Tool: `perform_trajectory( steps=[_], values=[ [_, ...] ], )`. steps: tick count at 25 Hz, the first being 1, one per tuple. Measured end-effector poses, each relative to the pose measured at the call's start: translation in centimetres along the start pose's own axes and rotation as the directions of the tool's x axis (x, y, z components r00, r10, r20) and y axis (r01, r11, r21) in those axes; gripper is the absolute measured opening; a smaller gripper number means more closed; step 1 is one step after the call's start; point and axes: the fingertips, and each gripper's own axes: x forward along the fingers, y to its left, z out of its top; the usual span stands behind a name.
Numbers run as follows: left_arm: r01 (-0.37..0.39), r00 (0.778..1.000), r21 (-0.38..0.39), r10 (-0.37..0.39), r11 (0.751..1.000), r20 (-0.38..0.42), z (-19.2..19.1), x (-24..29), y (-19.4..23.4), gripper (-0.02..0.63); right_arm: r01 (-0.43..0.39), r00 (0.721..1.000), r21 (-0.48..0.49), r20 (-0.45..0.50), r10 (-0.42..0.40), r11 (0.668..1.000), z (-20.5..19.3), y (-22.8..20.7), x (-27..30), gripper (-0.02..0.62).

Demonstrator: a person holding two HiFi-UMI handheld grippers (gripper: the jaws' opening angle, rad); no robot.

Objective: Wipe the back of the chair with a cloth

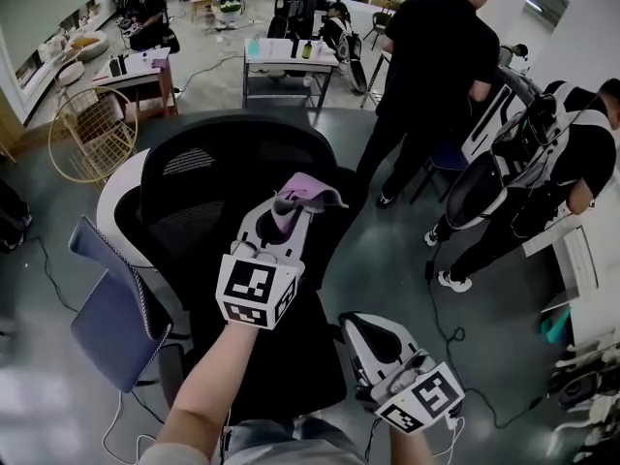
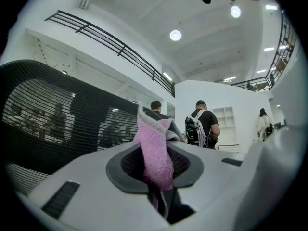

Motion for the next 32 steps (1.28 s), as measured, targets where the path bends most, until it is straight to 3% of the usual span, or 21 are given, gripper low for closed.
perform_trajectory(
  steps=[6, 10, 32],
  values=[
    [-0.106, 0.994, -0.006, 0.106, 0.994, 0.029, 0.9, -2.5, 3.9, 0.078, -0.014, 1.0, -0.006, -0.006, 0.014, 1.0, 0.2, 0.8, 0.4, 0.008],
    [-0.205, 0.977, -0.082, 0.209, 0.975, 0.038, 1.2, -4.9, 8.5, 0.078, -0.042, 0.999, -0.008, -0.01, 0.042, 0.999, 0.2, 1.3, 1.2, 0.008],
    [-0.42, 0.908, 0.119, 0.417, 0.9, 0.046, 2.3, -15.4, 15.5, 0.078, -0.246, 0.969, -0.001, -0.029, 0.245, 0.969, -0.2, 6.8, 7.4, 0.008]
  ],
)
